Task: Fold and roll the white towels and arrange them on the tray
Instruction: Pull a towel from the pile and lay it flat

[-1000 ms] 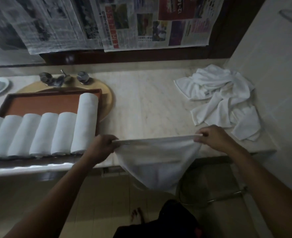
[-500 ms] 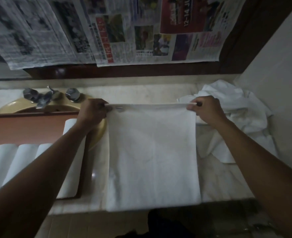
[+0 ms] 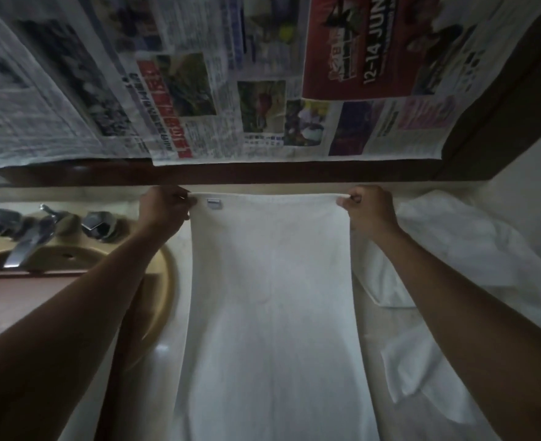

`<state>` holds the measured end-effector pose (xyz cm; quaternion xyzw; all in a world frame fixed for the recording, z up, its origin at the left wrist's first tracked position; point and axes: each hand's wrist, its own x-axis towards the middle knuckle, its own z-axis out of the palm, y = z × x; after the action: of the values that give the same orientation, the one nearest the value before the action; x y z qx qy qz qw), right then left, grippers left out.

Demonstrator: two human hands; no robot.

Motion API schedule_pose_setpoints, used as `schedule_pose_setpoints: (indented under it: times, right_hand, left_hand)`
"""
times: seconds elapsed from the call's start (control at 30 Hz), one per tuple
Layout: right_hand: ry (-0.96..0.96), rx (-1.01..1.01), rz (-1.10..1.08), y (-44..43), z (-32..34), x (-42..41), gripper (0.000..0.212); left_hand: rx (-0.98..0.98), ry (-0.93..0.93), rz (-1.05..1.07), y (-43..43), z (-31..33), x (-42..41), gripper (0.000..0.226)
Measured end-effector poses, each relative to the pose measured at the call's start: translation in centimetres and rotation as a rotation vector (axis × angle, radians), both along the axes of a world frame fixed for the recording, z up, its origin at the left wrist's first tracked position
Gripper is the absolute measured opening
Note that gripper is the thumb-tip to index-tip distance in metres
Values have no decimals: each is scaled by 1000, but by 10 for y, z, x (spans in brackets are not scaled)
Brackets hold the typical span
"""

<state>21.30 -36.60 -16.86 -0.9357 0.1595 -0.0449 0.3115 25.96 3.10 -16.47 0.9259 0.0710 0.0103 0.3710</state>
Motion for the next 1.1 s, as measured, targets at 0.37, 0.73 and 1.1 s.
schedule_pose_setpoints:
  times: [0.37,0.73,1.1]
  right_hand:
    - [-63,-31,-158,16,-100,46,25]
    - [-159,-436,351,97,-139,3,55]
    - [-112,-431,379,117,-118,-68,61]
  left_hand:
    - [181,40,166,-10,-91,46,18]
    - [424,-140,-498,-67,-132,-15,62]
    - [422,-192,-548,-83,-123,-101,62]
